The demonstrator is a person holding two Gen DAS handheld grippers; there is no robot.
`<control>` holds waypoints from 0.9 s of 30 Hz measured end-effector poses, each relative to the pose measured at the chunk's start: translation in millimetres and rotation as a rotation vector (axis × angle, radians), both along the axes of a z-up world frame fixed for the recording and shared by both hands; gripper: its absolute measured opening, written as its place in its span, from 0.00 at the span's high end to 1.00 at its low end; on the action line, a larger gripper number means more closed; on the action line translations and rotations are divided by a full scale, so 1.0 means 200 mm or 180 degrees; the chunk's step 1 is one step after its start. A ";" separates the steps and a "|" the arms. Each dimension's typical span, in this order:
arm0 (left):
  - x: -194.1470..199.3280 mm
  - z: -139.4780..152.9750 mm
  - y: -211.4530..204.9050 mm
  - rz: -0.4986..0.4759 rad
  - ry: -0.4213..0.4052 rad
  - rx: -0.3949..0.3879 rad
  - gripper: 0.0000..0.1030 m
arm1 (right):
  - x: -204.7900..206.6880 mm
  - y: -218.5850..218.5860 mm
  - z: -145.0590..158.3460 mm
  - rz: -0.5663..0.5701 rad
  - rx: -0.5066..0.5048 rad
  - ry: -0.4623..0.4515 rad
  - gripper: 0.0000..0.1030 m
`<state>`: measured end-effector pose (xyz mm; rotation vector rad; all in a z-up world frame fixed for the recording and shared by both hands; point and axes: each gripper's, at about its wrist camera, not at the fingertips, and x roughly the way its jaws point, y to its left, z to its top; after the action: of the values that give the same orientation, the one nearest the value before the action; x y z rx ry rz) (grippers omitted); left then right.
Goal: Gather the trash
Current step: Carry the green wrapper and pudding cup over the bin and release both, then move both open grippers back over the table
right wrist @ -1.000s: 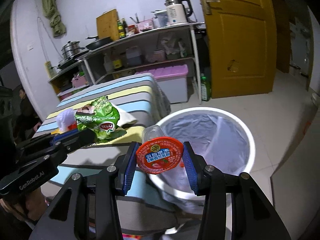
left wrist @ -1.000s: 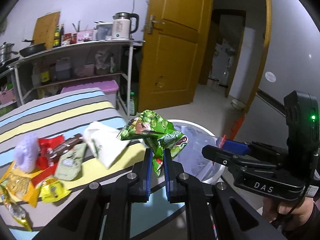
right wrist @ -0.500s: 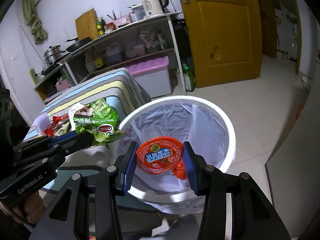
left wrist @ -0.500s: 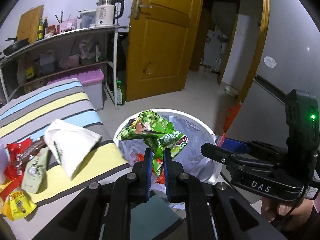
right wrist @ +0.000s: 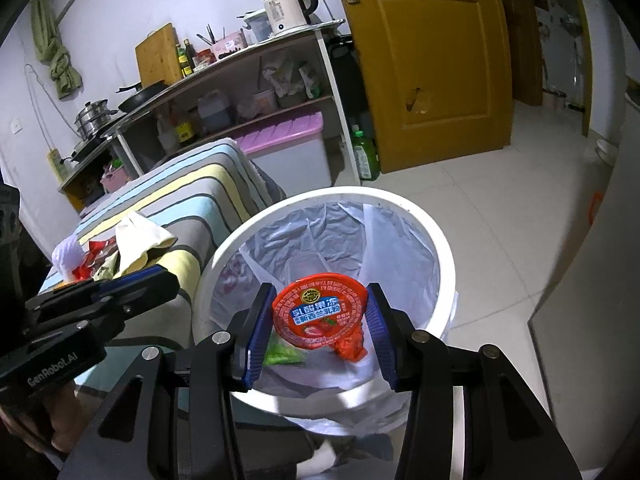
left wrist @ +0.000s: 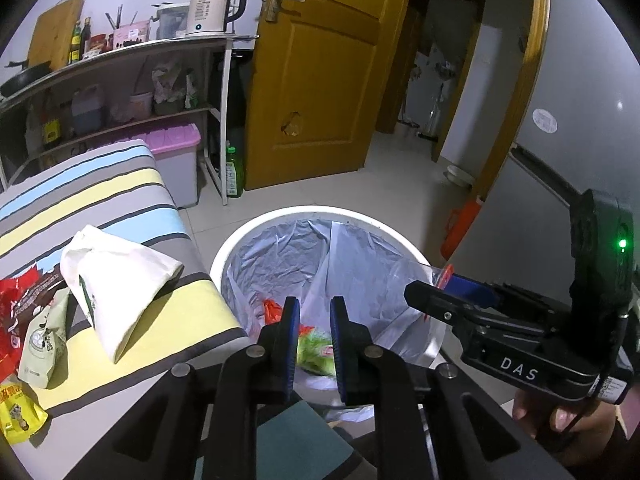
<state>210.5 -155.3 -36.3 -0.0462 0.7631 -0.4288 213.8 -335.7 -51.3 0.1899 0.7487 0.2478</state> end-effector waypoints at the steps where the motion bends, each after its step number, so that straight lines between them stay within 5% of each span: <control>1: 0.00 0.01 0.01 0.0011 -0.0003 -0.0016 0.86 | 0.00 0.01 0.00 -0.0008 -0.0012 -0.0012 0.55; 27: -0.34 0.22 0.33 0.0446 -0.0426 -0.0156 0.82 | -0.19 0.22 0.23 0.0293 -0.0122 -0.0311 0.51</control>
<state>142.6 -89.7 8.2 -0.1150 0.6134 -0.3140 176.7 -290.9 -6.1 0.1063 0.6653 0.3275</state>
